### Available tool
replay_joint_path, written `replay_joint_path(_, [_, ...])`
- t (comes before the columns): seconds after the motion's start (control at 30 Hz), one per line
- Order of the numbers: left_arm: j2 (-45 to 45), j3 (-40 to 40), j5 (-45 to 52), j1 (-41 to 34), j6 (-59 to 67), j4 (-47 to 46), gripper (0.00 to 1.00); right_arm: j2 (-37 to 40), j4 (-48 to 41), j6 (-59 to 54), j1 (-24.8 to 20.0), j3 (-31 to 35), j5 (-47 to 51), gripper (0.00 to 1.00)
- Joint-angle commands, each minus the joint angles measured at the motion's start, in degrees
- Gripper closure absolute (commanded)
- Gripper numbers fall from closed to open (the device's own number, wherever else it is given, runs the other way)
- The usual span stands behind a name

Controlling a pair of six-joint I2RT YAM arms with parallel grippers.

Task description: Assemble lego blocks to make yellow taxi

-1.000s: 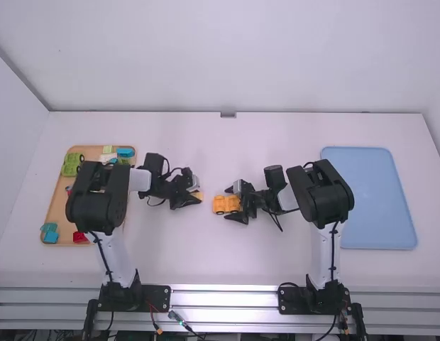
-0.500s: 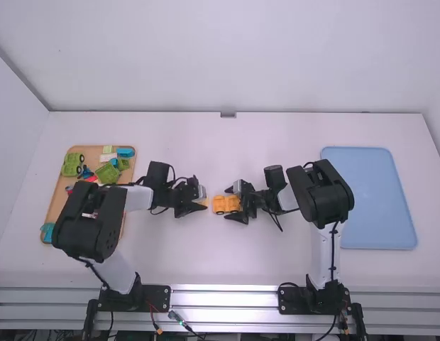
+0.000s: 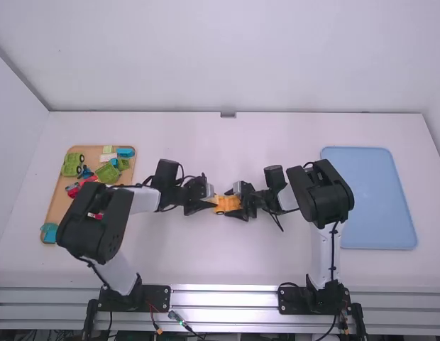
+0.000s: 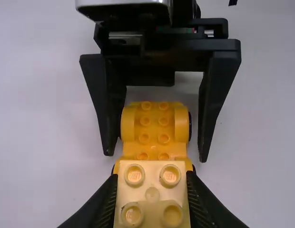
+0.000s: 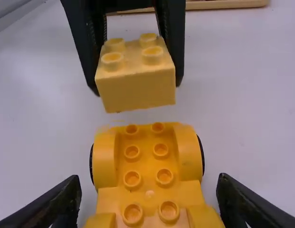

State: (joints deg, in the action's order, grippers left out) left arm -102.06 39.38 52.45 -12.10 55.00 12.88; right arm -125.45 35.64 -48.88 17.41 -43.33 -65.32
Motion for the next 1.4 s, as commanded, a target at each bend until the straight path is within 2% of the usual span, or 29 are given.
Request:
replay_joint_path(0.0, [-2.32,2.03,3.67,-1.11,-0.59,-0.31,0.98,-0.68,-0.15,-0.61,-0.11,-0.96,0.44,0.27])
replay_joint_path(0.27, [-4.20,3.37,5.55,-1.09,0.02,-0.37,0.98,-0.68,-0.57,-0.63,-0.11,-0.96,0.85,0.38])
replay_joint_path(0.43, [-4.20,3.34,5.51,-2.49,0.11,-0.24,0.98,-0.68,-0.57,-0.66,-0.11,-0.96,1.03,0.41])
replay_joint_path(0.5, [-4.20,3.32,4.22,-3.39,0.09,0.09,0.98,-0.68,-0.57,-0.66,-0.09,-0.96,1.36,0.47])
replay_joint_path(0.97, [-5.95,4.66,1.11,-3.98,-0.17,0.00,0.98,-0.68,1.64,-0.09,-0.07,1.03,3.74,0.54])
replay_joint_path(1.17, [-8.50,6.71,3.30,-3.96,0.90,-0.44,0.98,-0.68,6.19,2.60,-0.02,3.43,5.81,0.52])
replay_joint_path(1.37, [-8.50,7.41,1.03,-3.96,0.90,-0.57,0.98,-0.68,5.95,2.43,-0.09,3.63,5.99,0.52])
